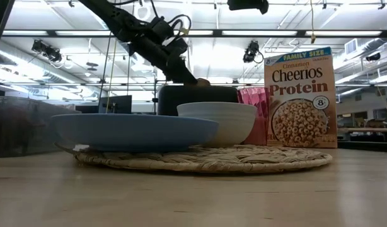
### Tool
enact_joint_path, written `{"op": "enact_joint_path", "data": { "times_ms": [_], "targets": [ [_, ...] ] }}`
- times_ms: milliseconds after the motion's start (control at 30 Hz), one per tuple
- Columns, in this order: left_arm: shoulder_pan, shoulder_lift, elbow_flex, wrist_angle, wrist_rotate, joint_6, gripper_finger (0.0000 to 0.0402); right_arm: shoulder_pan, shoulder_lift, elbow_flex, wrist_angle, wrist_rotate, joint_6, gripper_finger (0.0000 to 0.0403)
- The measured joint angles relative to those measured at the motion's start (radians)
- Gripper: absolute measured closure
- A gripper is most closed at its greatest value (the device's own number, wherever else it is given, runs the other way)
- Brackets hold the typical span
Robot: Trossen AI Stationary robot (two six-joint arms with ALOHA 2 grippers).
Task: Arrange a breakfast setting
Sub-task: Put the brown toasted bread on the blue plate
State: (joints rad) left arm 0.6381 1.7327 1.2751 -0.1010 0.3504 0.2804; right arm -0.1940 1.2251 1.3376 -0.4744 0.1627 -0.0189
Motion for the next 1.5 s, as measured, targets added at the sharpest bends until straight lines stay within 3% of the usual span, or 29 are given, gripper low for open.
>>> {"op": "enact_joint_path", "data": {
  "times_ms": [333, 567, 833, 1067, 1233, 1500],
  "targets": [
    [0.022, 0.04, 0.0, 0.025, 0.013, -0.038, 0.0333, 0.0, 0.0, 0.0, 0.0, -0.001, 0.0, 0.0293],
    [0.019, 0.038, -0.001, 0.024, 0.024, -0.035, 0.0384, 0.0, 0.0, 0.0, 0.0, 0.0, -0.001, 0.0293],
    [0.0, -0.023, 0.075, -0.004, 0.017, -0.052, 0.0372, -0.002, 0.0, 0.0, -0.011, 0.024, -0.032, 0.0293],
    [-0.037, -0.123, 0.271, -0.31, 0.011, -0.053, 0.0382, -0.003, -0.011, 0.0, -0.078, 0.025, -0.11, 0.0293],
    [-0.103, -0.202, 0.432, -0.547, 0.012, -0.147, 0.0378, 0.014, -0.052, 0.0, -0.096, 0.025, -0.137, 0.0293],
    [-0.365, -0.304, 0.467, -0.765, -0.005, -0.41, 0.038, 0.108, -0.081, 0.0, -0.128, -0.091, -0.156, 0.0293]
  ]
}}
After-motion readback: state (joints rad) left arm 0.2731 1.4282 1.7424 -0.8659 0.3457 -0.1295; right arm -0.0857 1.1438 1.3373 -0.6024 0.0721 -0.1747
